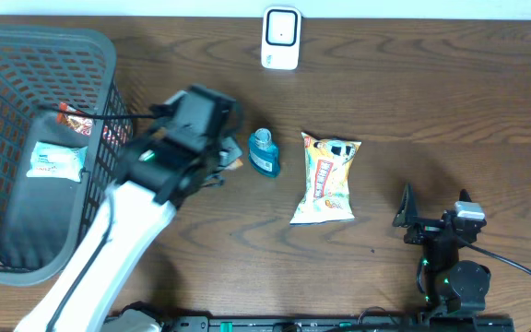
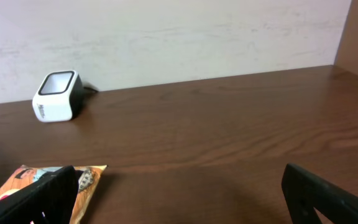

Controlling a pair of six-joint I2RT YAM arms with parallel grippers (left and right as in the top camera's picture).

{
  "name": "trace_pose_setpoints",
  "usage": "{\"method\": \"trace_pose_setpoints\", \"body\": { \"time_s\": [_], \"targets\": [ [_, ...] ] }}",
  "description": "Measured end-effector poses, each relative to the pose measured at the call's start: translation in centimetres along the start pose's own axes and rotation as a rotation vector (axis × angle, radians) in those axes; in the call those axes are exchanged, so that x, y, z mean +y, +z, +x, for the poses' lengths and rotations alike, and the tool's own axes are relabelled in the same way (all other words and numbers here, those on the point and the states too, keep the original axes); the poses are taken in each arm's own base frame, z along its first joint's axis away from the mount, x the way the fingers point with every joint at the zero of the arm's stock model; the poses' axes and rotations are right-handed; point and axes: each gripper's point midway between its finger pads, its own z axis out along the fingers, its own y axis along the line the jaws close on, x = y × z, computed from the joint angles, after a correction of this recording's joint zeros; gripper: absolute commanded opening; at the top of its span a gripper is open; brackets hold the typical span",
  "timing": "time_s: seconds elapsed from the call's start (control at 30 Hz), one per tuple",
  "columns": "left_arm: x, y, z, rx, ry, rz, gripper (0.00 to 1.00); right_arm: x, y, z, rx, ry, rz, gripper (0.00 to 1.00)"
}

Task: Scan the item barcode
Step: 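Carry the orange packet with the left gripper toward the table center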

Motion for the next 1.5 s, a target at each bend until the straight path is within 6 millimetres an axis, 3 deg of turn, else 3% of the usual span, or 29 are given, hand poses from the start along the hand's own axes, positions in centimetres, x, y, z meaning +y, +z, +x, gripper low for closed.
{"method": "trace_pose_setpoints", "body": {
  "time_s": [0.27, 0.43, 0.83, 1.17, 1.4, 1.5],
  "targets": [
    [1.0, 7.7, 4.2, 0.119, -0.082, -0.233, 0.07, 0.0, 0.0, 0.0, 0.000, 0.000, 0.000, 0.99],
    [1.5, 9.8, 6.5, 0.138, -0.099, -0.314, 0.07, 0.0, 0.0, 0.0, 0.000, 0.000, 0.000, 0.99],
    [0.9, 9.3, 9.6, 0.057, 0.002, -0.344, 0.07, 0.0, 0.0, 0.0, 0.000, 0.000, 0.000, 0.99],
    [1.2, 10.5, 12.2, -0.063, 0.108, -0.319, 0.08, 0.0, 0.0, 0.0, 0.000, 0.000, 0.000, 0.99],
    [-0.4, 11.2, 12.1, -0.094, 0.073, -0.243, 0.17, 0.0, 0.0, 0.0, 0.000, 0.000, 0.000, 0.99],
    [-0.6, 11.3, 12.1, -0.098, 0.065, -0.232, 0.29, 0.0, 0.0, 0.0, 0.000, 0.000, 0.000, 0.99]
  ]
}}
